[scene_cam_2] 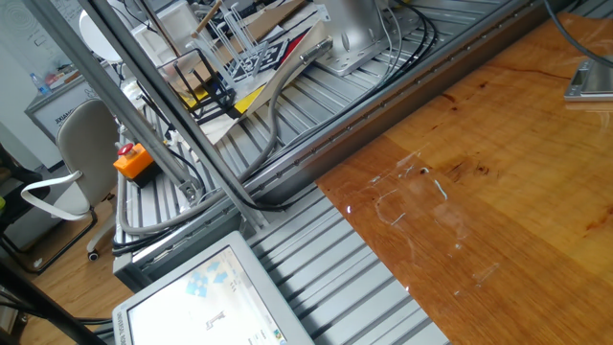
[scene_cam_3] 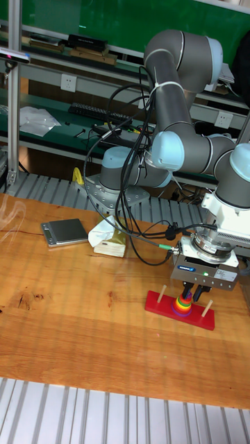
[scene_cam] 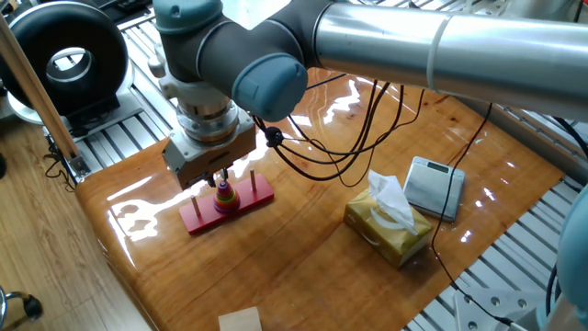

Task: Take out one Hanoi block and throw it aside

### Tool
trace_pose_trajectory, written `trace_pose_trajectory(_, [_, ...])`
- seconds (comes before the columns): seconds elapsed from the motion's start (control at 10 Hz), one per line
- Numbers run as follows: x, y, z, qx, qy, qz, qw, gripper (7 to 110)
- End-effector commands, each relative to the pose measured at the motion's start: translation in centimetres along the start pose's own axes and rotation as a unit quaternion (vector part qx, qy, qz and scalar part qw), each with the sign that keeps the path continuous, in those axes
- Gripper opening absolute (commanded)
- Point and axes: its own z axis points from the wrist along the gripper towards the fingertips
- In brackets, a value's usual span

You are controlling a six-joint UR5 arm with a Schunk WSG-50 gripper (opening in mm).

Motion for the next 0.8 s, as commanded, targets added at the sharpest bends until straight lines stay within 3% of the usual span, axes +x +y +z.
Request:
trace_pose_trajectory(0.0, [0.39,-0.16,0.33,-0.002,-0.001,0.005,1.0000,22])
trace_pose_trajectory(0.6, [0.86,-0.16,0.09,-0.004,0.001,0.025,0.9997,22])
trace_pose_trajectory(0.7, [0.90,-0.01,0.07,-0.007,0.002,0.029,0.9995,7])
